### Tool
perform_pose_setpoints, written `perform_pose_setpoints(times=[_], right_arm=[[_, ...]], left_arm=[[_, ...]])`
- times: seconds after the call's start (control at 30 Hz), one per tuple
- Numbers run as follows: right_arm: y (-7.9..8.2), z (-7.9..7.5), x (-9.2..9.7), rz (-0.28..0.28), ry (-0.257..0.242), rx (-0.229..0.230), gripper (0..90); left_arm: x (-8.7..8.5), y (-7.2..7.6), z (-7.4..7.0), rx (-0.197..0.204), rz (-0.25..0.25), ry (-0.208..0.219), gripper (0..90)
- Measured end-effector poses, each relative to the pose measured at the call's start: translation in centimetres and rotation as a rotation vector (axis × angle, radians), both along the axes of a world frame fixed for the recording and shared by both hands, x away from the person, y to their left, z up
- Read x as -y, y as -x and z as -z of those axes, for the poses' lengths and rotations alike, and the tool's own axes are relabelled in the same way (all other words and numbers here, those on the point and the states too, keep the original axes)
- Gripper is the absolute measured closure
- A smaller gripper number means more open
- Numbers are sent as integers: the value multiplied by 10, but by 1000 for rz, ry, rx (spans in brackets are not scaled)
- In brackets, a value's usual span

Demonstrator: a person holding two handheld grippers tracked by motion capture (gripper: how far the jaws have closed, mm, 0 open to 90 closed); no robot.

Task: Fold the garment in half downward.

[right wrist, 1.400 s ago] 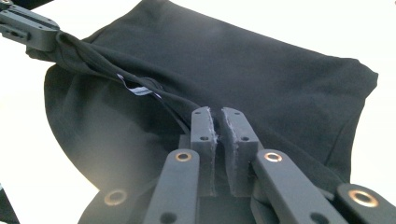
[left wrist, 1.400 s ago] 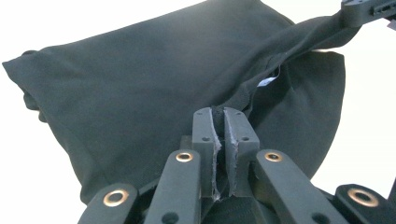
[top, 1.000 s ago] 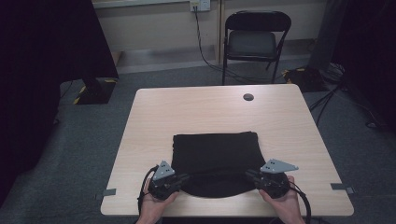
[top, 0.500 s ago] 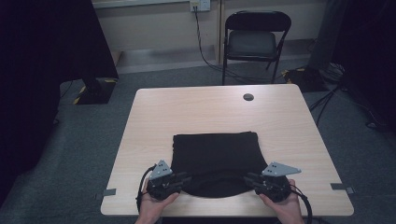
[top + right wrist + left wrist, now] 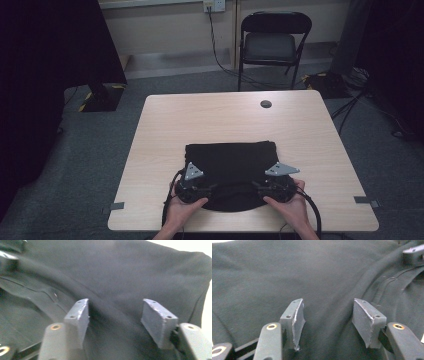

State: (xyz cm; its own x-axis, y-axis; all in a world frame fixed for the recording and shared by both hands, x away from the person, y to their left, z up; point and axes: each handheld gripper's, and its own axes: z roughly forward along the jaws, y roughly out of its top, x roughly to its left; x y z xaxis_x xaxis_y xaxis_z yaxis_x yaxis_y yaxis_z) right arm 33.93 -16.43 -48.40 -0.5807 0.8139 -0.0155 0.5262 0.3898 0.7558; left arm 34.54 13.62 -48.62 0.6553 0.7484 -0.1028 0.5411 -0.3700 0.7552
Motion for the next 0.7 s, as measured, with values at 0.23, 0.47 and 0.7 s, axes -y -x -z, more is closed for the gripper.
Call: perform_pose_setpoints(times=[0.23, 0.47, 0.7], right_arm=[[1, 11, 0, -3, -12, -46, 240], [4, 14, -3, 8, -5, -37, 207], [6, 16, -5, 9, -1, -25, 192]], left_arm=[[-1, 6, 6, 22, -20, -10, 377], [5, 11, 9, 51, 0, -75, 317], [5, 18, 14, 85, 13, -81, 273]])
